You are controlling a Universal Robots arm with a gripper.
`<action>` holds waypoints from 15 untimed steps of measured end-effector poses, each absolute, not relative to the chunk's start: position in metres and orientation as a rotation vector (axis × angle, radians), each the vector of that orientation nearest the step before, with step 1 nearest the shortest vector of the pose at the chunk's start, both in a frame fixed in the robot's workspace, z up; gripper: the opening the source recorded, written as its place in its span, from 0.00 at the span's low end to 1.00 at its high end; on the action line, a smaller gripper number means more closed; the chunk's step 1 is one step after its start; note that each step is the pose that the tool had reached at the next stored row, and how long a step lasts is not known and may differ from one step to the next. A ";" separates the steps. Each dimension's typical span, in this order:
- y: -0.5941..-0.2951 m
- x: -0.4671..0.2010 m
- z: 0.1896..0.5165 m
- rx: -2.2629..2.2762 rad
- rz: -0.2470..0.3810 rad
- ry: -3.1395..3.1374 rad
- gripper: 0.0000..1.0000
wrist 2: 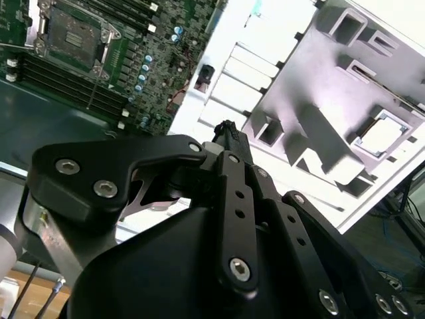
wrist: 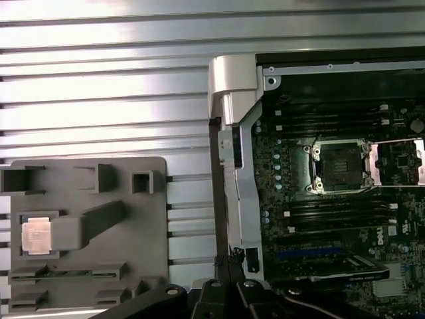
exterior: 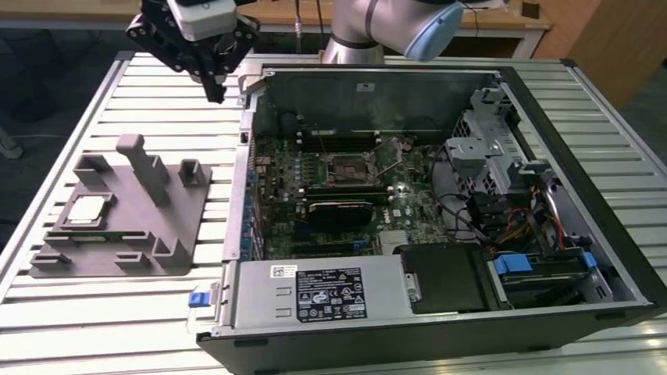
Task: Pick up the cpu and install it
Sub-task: 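Reach for the cpu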
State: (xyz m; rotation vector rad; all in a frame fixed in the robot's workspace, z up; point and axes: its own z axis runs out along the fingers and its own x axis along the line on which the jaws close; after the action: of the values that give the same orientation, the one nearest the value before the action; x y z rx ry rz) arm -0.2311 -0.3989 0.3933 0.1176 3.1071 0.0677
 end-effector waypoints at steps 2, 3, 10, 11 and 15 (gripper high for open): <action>-0.399 -0.235 0.393 0.117 0.068 3.107 0.11; -0.399 -0.237 0.393 0.118 0.068 3.107 0.11; -0.399 -0.250 0.393 0.117 0.068 3.105 0.11; -0.399 -0.252 0.393 0.117 0.068 3.105 0.11; -0.399 -0.260 0.393 0.117 0.068 3.105 0.11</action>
State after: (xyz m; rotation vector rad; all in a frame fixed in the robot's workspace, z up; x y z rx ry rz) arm -0.2598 -0.3990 0.3933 0.1173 3.1046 0.0679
